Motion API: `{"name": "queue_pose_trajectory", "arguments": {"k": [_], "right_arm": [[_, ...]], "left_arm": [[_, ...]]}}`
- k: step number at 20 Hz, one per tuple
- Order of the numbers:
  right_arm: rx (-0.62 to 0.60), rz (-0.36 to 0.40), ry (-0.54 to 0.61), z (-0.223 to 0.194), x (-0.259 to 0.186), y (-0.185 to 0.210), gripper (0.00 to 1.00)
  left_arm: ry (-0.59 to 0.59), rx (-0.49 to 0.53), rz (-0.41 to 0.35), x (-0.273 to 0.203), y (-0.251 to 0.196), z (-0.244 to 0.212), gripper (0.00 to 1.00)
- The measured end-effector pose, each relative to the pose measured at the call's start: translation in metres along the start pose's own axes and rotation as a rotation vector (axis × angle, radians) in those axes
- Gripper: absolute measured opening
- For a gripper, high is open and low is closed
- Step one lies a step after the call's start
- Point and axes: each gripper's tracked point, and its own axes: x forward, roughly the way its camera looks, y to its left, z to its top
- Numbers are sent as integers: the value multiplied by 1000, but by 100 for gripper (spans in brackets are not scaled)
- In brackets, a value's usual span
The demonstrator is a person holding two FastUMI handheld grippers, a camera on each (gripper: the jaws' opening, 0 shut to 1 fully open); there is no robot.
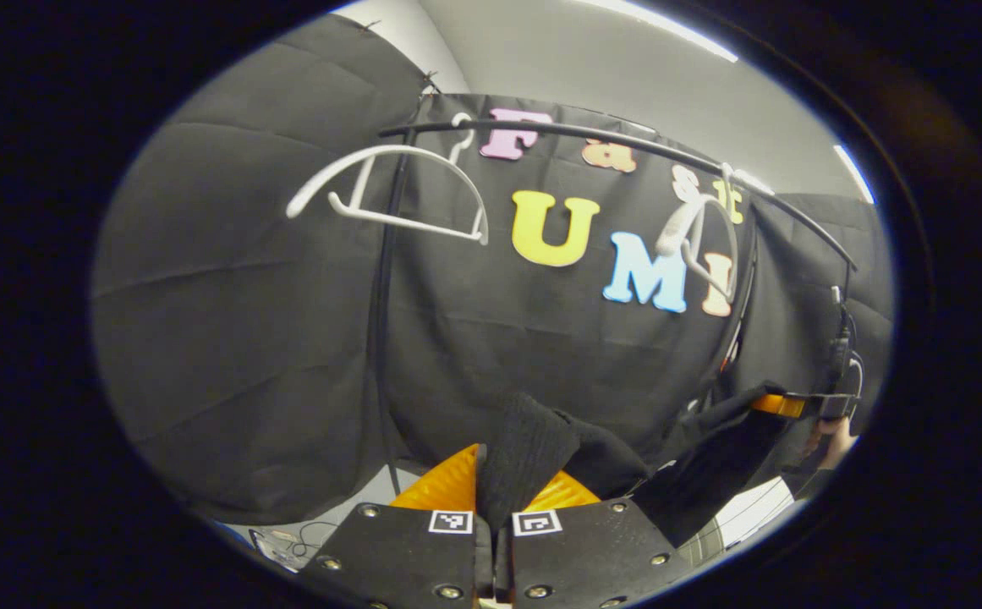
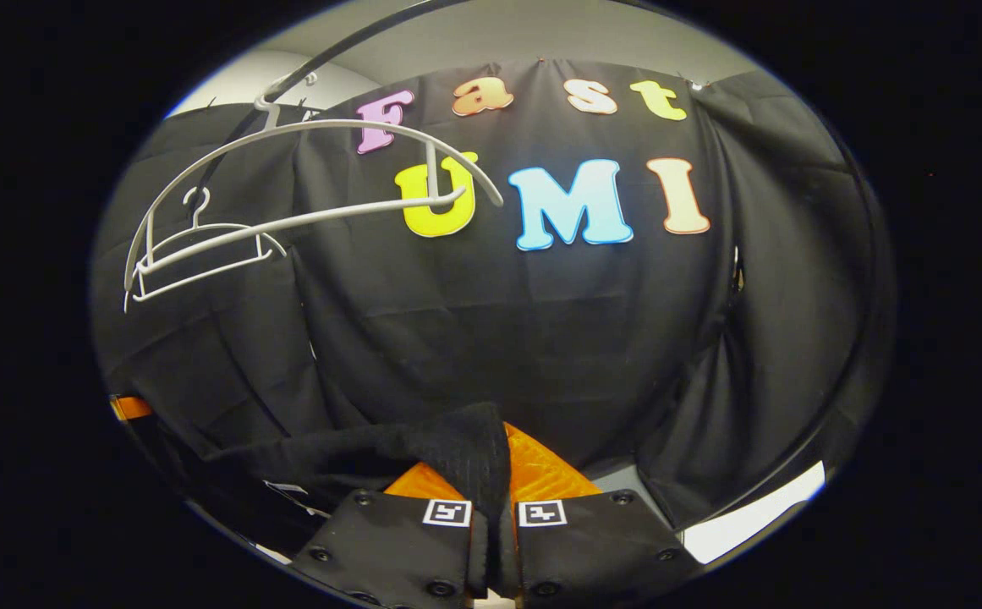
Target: Grasp the clothes on the hanger with both hands and then place them into the laundry hamper below.
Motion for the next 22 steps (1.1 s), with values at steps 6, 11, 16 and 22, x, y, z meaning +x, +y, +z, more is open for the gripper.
{"name": "queue_pose_trajectory", "arguments": {"k": [6,11,16,22], "right_arm": [[28,-76,101,-57,-32,-10,7],[79,-103,187,-99,-37,-12,6],[124,-89,249,-124,-42,-8,6],[172,-76,222,-118,-47,-8,6]], "left_arm": [[118,90,-91,28,-24,-51,2],[178,64,-141,23,-64,-90,1],[227,53,-213,26,-118,-112,3],[213,55,-282,35,-156,-87,4]]}}
